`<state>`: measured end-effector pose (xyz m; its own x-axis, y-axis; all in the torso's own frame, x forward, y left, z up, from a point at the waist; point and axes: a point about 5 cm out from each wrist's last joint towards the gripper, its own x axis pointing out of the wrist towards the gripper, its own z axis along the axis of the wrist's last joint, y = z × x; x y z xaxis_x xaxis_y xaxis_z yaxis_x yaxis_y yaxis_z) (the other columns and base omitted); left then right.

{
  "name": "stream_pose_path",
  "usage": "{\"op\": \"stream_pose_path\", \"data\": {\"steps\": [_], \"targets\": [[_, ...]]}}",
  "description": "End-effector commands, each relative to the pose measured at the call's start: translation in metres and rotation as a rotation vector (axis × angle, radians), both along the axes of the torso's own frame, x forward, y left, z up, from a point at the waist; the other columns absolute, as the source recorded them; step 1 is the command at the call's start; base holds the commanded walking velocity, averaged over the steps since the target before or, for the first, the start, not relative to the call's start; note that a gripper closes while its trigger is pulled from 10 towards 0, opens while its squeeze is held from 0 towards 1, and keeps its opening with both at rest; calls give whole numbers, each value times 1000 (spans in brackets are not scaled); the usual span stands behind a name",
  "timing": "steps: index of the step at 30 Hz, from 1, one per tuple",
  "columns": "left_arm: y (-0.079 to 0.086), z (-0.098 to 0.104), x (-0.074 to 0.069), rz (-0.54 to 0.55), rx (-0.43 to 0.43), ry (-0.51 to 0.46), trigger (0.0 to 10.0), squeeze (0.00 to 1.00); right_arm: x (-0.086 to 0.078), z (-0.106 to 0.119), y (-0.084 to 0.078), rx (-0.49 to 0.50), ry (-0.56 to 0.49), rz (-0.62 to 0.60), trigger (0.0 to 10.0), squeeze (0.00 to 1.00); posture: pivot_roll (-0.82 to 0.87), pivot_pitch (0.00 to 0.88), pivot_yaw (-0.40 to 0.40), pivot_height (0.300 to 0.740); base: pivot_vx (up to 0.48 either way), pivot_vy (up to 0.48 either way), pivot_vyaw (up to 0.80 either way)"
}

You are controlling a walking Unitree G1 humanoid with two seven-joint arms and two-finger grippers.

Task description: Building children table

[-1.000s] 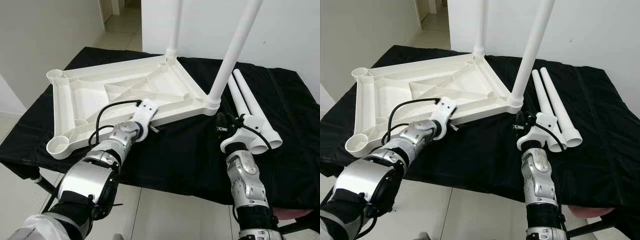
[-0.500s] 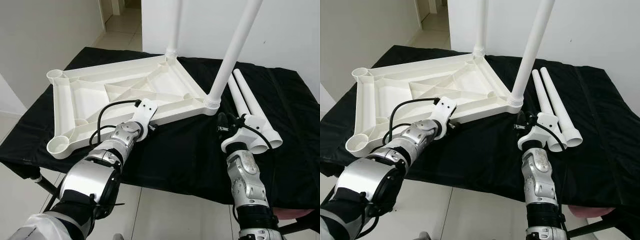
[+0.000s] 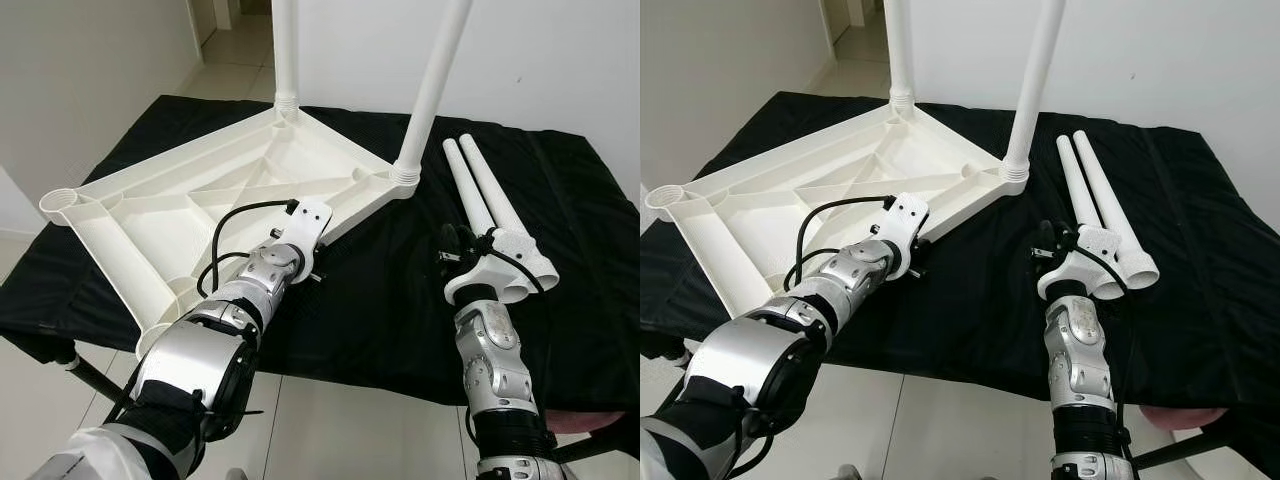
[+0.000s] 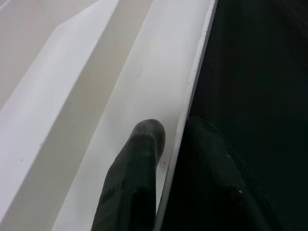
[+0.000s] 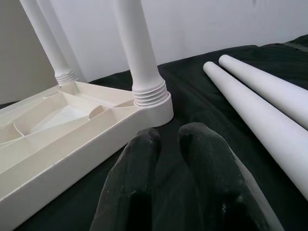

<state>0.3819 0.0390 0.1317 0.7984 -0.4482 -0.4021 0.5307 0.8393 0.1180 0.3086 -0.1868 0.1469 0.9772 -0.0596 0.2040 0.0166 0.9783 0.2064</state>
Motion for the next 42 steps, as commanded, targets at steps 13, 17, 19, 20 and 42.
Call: {"op": "stream_pose_path", "data": {"steps": [13, 17, 19, 20, 42], "targets": [[-33, 34, -2, -82, -206, -217, 10000, 588, 1, -3, 5, 7, 2, 9, 10000, 0, -113, 0, 42, 740, 0, 0, 0], [-31, 49, -6, -184, -291, -330, 10000, 322, 2, -3, 8, 10, 2, 20, 10000, 0, -97, 0, 36, 740, 0, 0, 0], [-30, 56, -8, -211, -300, -387, 10000, 0, 3, -3, 9, 11, 2, 23, 10000, 0, -97, 0, 37, 740, 0, 0, 0], [-28, 64, -11, -246, -321, -445, 10000, 0, 3, -3, 10, 11, 2, 26, 10000, 0, -95, 0, 37, 740, 0, 0, 0], [57, 66, -54, -224, -218, -627, 10000, 0, 1, -6, 20, -2, 11, 61, 10000, 0, -54, 0, 21, 740, 0, 0, 0]]}}
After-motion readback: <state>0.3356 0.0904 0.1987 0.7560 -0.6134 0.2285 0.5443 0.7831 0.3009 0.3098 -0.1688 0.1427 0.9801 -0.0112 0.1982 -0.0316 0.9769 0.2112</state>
